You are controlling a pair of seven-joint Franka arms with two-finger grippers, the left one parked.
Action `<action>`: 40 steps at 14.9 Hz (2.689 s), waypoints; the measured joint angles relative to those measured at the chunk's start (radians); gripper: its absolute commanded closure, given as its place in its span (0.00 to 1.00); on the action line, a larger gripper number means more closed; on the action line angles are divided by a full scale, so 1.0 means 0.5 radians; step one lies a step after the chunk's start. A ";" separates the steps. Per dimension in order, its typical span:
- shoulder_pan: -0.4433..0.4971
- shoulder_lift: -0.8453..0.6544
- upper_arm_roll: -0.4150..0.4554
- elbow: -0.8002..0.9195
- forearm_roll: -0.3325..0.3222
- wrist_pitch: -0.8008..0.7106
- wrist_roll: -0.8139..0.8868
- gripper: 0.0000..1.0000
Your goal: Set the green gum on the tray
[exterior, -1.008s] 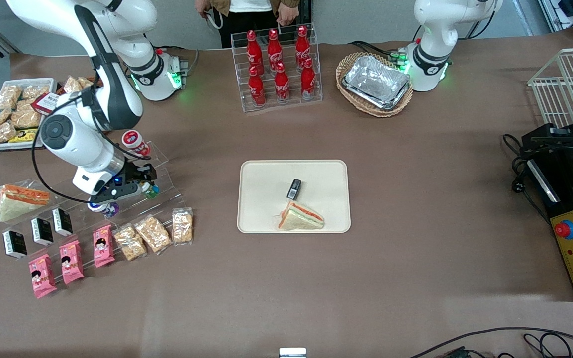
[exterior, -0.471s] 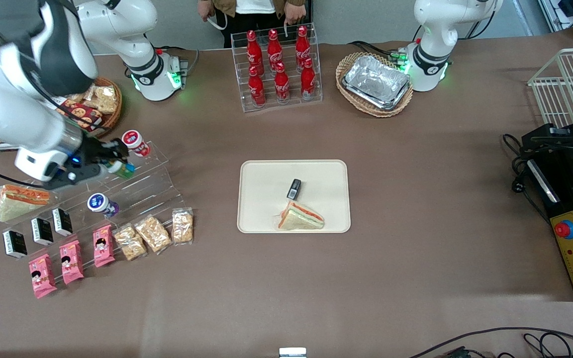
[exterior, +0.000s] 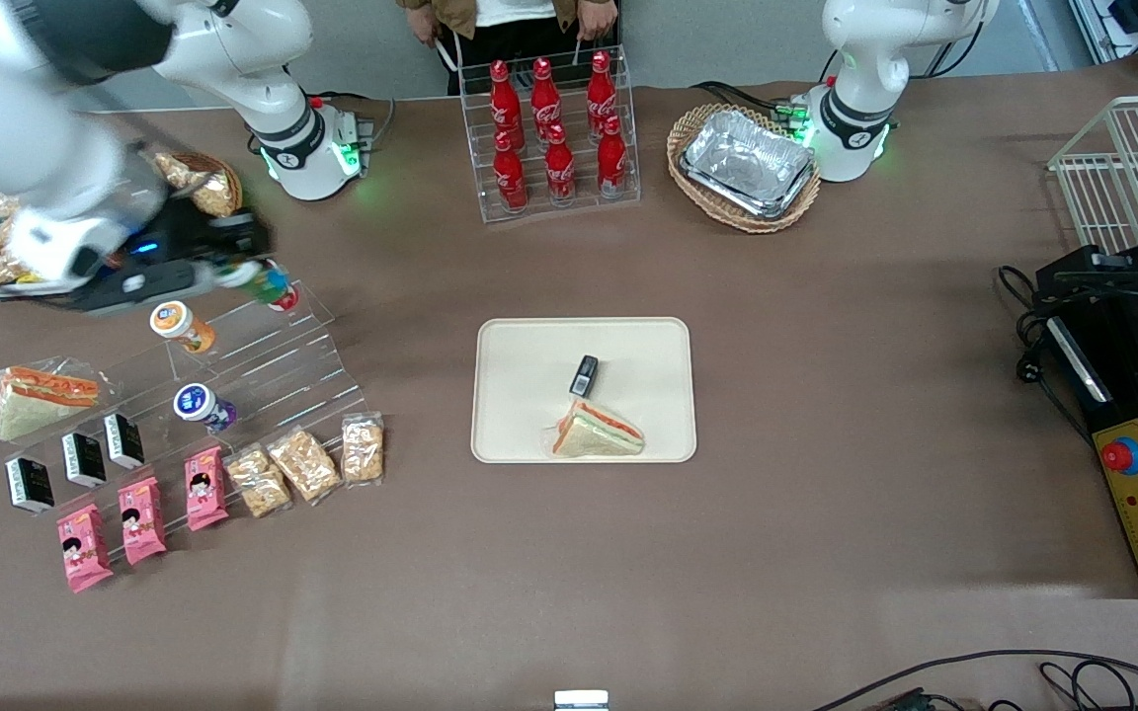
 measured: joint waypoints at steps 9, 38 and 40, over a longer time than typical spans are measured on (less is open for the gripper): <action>0.654 0.273 0.203 -0.118 -0.127 0.493 1.225 0.72; 0.779 0.910 0.164 -0.721 -0.348 1.977 1.427 0.00; 0.693 0.811 0.158 -0.701 -0.348 1.865 1.319 0.00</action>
